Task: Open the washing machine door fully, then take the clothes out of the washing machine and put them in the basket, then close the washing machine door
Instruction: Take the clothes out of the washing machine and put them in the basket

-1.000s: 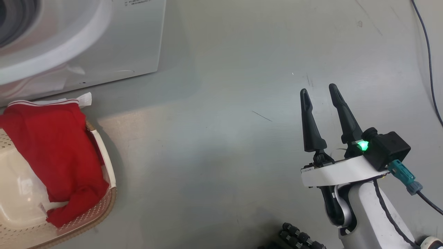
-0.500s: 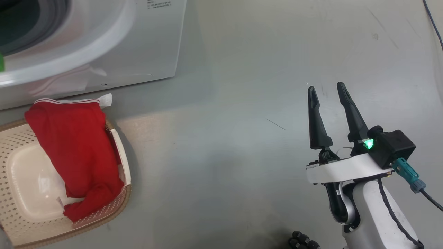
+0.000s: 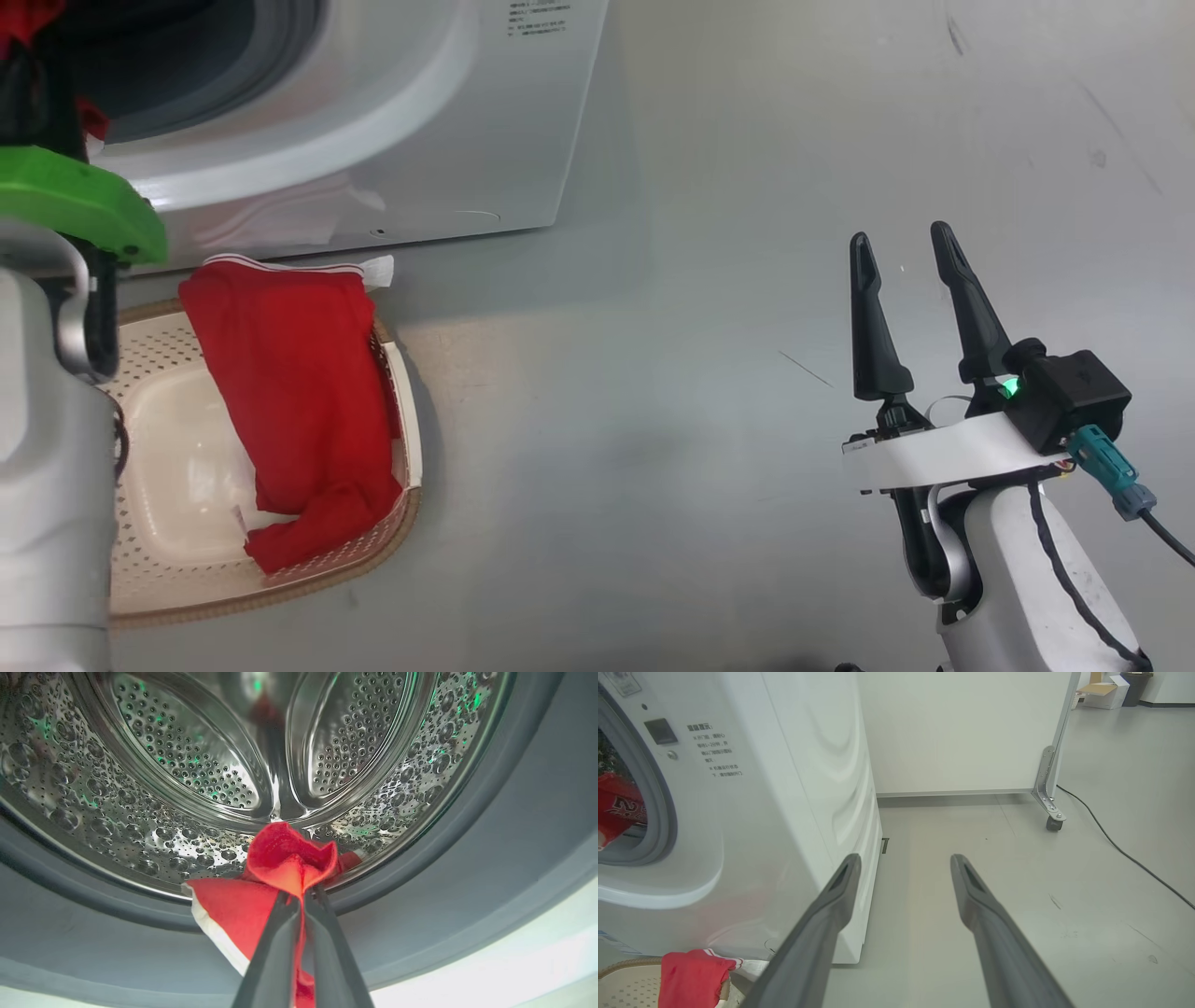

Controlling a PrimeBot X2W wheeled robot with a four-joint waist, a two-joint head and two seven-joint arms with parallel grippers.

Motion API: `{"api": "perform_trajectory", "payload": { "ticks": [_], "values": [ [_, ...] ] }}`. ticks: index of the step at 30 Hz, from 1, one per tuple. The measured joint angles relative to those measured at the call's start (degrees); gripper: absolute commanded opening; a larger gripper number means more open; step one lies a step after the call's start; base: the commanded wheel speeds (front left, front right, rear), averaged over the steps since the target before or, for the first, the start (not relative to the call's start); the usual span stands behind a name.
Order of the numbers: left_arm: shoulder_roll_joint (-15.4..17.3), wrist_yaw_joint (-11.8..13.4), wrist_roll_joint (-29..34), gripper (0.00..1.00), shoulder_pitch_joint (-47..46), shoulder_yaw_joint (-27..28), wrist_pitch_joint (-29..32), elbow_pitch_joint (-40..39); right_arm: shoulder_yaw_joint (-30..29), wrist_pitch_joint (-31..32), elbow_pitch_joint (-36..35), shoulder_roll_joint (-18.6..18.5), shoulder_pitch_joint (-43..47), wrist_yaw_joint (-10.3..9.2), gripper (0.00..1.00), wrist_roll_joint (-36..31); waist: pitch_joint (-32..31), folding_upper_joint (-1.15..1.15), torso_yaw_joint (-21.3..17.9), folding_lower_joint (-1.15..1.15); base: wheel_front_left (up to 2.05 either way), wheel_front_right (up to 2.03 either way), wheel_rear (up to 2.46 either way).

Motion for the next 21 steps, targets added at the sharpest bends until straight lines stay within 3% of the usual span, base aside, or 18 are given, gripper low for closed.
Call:
{"api": "perform_trajectory", "payload": {
  "ticks": [7,15,21],
  "values": [
    [-0.34,-0.07,-0.04,0.00,5.54,-2.80,-6.48,-2.91,-0.48,-0.01,0.73,-0.04,0.52,0.53,1.00,-0.47,-1.96,0.00,2.52,0.00,0.00,0.00,0.00],
    [-0.73,-0.09,-0.48,0.00,9.43,-2.78,-6.88,-7.11,-0.77,0.00,1.18,-0.08,1.33,1.12,1.00,-0.89,-4.00,0.00,4.17,0.00,0.00,0.00,0.00],
    [-0.65,-0.21,-0.20,0.00,11.64,-2.30,-6.88,-15.01,-0.76,0.00,1.52,-0.09,1.74,1.68,1.00,-1.02,-5.51,0.00,4.95,0.00,0.00,0.00,0.00]
  ]
}}
